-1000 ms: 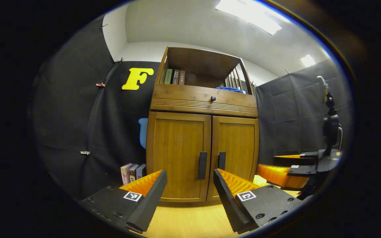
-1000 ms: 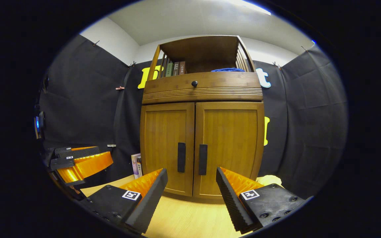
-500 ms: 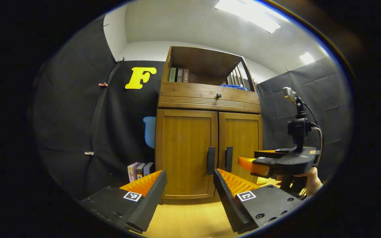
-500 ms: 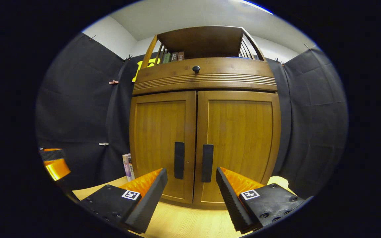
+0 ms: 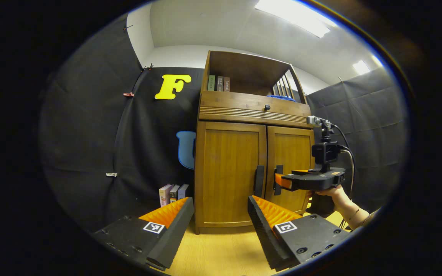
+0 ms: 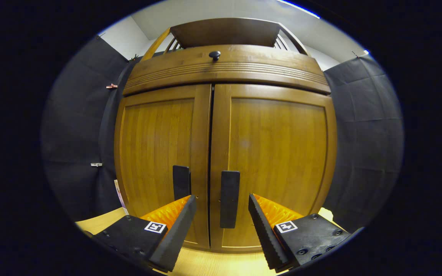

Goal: Open the right door of the double-door shoe cabinet with the right hand, and open the left door with the left hand.

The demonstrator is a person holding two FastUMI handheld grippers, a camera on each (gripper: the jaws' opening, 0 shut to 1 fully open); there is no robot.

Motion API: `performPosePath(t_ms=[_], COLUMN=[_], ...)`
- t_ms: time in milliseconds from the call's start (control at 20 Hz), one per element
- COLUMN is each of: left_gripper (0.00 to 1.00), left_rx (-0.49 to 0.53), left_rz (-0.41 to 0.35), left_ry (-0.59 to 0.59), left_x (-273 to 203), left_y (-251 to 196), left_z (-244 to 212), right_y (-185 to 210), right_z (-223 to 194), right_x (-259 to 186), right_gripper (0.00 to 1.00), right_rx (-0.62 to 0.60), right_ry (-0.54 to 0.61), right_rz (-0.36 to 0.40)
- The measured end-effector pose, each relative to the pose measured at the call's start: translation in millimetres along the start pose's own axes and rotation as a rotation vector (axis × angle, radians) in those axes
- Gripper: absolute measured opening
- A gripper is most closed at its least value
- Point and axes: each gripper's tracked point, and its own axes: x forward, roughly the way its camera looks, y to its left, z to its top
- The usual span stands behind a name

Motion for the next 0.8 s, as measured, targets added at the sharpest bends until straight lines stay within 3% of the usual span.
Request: performPosePath(t_ms=[300, 450, 600, 700, 750, 800], left_gripper=[0.88, 0.89, 0.89, 0.89, 0.89, 0.89], left_rx=[-0.012, 0.0, 0.0, 0.001, 0.002, 0.002], left_rz=[-0.013, -0.008, 0.003, 0.01, 0.011, 0.01], left_ry=[0.011, 0.025, 0.036, 0.046, 0.049, 0.051], left_x=[2.4, 3.3, 4.3, 3.7, 2.8, 1.5], left_y=[4.2, 4.2, 4.5, 2.8, 2.0, -0.4], left_z=[-6.8, -12.4, -14.7, -17.6, -17.1, -17.1], right_y=[-23.3, -14.8, -21.0, -20.0, -19.1, -19.0], right_z=[-19.3, -22.6, -26.7, -26.5, -24.1, -26.5], right_x=[41.8, 50.2, 57.2, 52.9, 52.4, 50.8], right_gripper=[0.86, 0.84, 0.51, 0.34, 0.34, 0.25], right_rx=[-0.04, 0.005, 0.016, 0.018, 0.019, 0.013], right_ry=[0.002, 0.0, 0.006, 0.006, 0.011, 0.019], right_rz=[-0.09, -0.048, -0.072, -0.074, -0.074, -0.07])
